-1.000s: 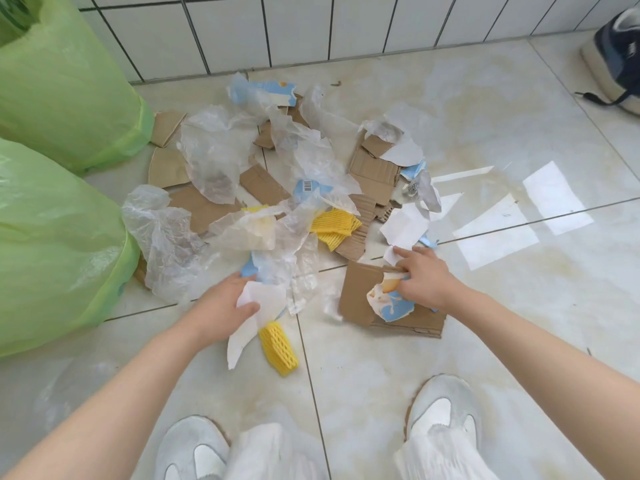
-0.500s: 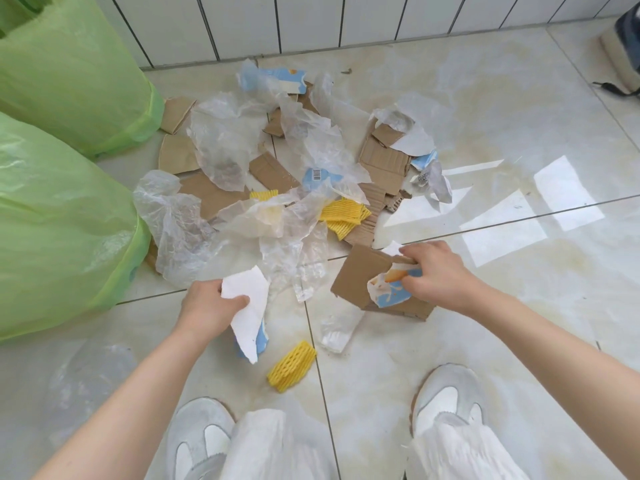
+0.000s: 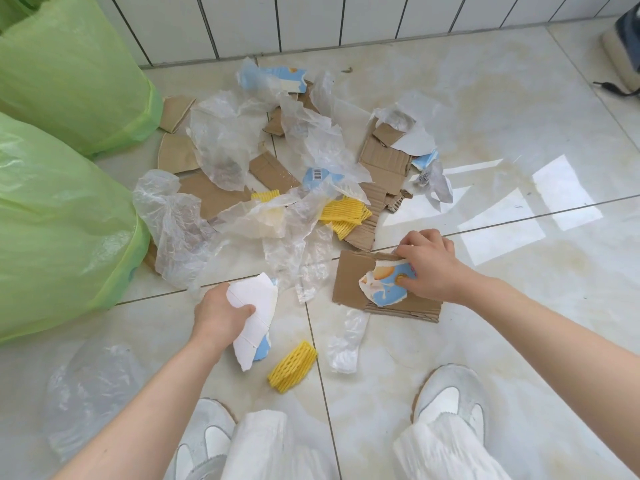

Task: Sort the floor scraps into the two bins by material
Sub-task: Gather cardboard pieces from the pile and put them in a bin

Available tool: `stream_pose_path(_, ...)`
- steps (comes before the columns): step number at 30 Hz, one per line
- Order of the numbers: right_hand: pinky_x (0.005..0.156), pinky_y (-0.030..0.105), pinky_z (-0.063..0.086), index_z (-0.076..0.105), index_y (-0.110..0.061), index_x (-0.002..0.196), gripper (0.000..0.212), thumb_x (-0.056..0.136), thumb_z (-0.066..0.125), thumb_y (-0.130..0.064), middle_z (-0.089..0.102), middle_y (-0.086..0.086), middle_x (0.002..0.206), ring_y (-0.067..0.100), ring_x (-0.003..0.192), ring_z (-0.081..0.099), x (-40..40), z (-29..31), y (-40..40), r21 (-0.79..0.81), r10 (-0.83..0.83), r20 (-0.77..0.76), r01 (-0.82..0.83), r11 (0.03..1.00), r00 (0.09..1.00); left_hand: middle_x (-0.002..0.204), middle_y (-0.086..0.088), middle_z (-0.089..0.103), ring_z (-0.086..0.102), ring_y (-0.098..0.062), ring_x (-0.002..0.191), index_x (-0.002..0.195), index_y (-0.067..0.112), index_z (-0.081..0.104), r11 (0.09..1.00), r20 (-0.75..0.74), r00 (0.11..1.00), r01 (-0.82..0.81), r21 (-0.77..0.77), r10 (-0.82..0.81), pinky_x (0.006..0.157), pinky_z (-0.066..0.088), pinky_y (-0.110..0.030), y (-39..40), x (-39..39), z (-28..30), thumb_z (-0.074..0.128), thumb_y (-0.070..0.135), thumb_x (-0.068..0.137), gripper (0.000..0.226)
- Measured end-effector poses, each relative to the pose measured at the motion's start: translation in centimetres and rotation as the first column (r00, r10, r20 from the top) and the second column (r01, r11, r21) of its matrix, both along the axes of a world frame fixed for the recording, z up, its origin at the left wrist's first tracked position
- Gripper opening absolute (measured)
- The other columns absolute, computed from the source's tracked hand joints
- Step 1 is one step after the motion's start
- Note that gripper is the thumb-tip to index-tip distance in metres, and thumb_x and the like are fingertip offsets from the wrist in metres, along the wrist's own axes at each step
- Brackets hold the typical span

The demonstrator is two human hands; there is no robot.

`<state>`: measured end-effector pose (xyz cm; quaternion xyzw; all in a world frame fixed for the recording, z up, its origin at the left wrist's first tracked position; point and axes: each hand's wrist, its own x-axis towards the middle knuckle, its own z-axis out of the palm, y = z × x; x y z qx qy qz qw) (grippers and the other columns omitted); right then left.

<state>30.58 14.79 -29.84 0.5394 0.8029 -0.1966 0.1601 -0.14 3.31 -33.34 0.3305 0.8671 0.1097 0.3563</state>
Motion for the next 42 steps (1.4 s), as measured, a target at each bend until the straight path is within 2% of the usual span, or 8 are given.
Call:
stream_pose_path(5, 0.085, 0.034, 0.027, 0.065, -0.018, 0.098, 0.023, 0.076, 0.068, -0.015, 0.049, -0.009, 0.099, 0.019, 0.107, 0.036, 1.2, 2.5, -1.1, 0.121, 0.004, -0.313, 0.036, 0.992, 0.950, 0.094, -0.009, 0.067, 0.062, -0.031, 0.093, 0.091, 0.007, 0.061, 0.971, 0.206, 0.967, -0.181, 0.159, 0.147, 0.078, 0.049, -0.039, -0.1, -0.5, 2.2, 0.071, 0.010, 0.077, 0.018)
stream_pose_path(10, 0.082, 0.024, 0.038, 0.064, -0.014, 0.084, 0.019, 0.072, 0.072, -0.001, 0.057, -0.003, 0.097, 0.017, 0.092, 0.050, 2.7, 4.6, -2.4, 0.108, -0.135, -0.587, 0.243, 0.964, 0.798, 0.099, -0.001, 0.063, 0.059, -0.024, 0.094, 0.103, 0.018, 0.058, 0.895, 0.360, 0.913, -0.313, 0.318, 0.191, 0.073, 0.046, -0.032, 1.1, -0.2, 6.6, 0.068, 0.006, 0.081, 0.027)
stream_pose_path(15, 0.068, 0.021, 0.047, 0.067, -0.019, 0.088, 0.017, 0.079, 0.071, -0.005, 0.067, 0.002, 0.090, 0.011, 0.076, 0.061, 4.4, 5.9, -2.0, -0.333, -0.603, -0.746, 0.628, 0.704, 0.281, 0.107, 0.002, 0.058, 0.057, -0.023, 0.098, 0.109, 0.027, 0.051, 0.907, 0.365, 0.930, -0.192, 0.375, 0.046, 0.082, 0.051, -0.043, 3.5, 2.7, 8.4, 0.072, 0.010, 0.079, 0.041)
stream_pose_path(17, 0.068, 0.024, 0.048, 0.068, -0.016, 0.092, 0.016, 0.080, 0.070, -0.007, 0.069, -0.002, 0.085, 0.005, 0.071, 0.062, 5.2, 5.8, -1.7, -0.409, -0.667, -0.725, 0.673, 0.617, 0.171, 0.104, 0.004, 0.055, 0.057, -0.019, 0.092, 0.117, 0.034, 0.045, 0.921, 0.373, 0.928, -0.127, 0.367, -0.021, 0.078, 0.052, -0.041, 4.7, 4.8, 8.4, 0.073, 0.009, 0.078, 0.054)
stream_pose_path(23, 0.061, 0.028, 0.042, 0.063, -0.005, 0.091, 0.018, 0.079, 0.072, -0.014, 0.060, 0.005, 0.079, 0.019, 0.070, 0.056, 7.2, 3.9, -0.8, -0.396, -0.776, -0.609, 0.786, 0.476, 0.163, 0.099, 0.002, 0.064, 0.062, -0.018, 0.091, 0.115, 0.020, 0.058, 0.945, 0.351, 0.903, 0.146, 0.293, -0.248, 0.075, 0.050, -0.030, 8.5, 10.9, 6.3, 0.074, 0.010, 0.076, 0.043)
stream_pose_path(31, 0.058, 0.027, 0.044, 0.061, -0.016, 0.081, 0.010, 0.080, 0.071, -0.017, 0.061, 0.001, 0.076, 0.018, 0.069, 0.058, 6.9, 2.0, -0.2, -0.438, -0.815, -0.551, 0.768, 0.467, 0.181, 0.122, -0.013, 0.057, 0.048, -0.030, 0.118, 0.113, 0.009, 0.061, 0.758, 0.121, 0.749, 0.636, 0.143, -0.651, 0.097, 0.040, -0.036, 15.3, 16.3, 3.2, 0.052, 0.028, 0.092, 0.029)
stream_pose_path(35, 0.056, 0.026, 0.044, 0.062, -0.011, 0.085, 0.011, 0.081, 0.069, -0.018, 0.063, 0.005, 0.080, 0.018, 0.068, 0.058, 6.4, 1.5, 0.5, -0.453, -0.820, -0.541, 0.756, 0.472, 0.188, 0.148, -0.010, 0.029, 0.020, -0.038, 0.136, 0.124, 0.016, 0.052, 0.777, -0.143, 0.765, 0.628, -0.048, -0.628, 0.112, 0.018, -0.049, 17.5, 16.0, 0.0, 0.042, 0.033, 0.086, 0.042)
stream_pose_path(42, 0.057, 0.028, 0.043, 0.060, -0.008, 0.084, 0.016, 0.080, 0.070, -0.020, 0.060, 0.003, 0.076, 0.020, 0.068, 0.057, 6.4, 1.3, 2.7, -0.428, -0.811, -0.529, 0.747, 0.509, 0.249, 0.153, -0.004, 0.017, 0.013, -0.041, 0.137, 0.120, 0.018, 0.050, 0.787, -0.184, 0.766, 0.601, -0.138, -0.616, 0.110, 0.020, -0.050, 19.7, 14.5, 0.0, 0.048, 0.034, 0.089, 0.035)
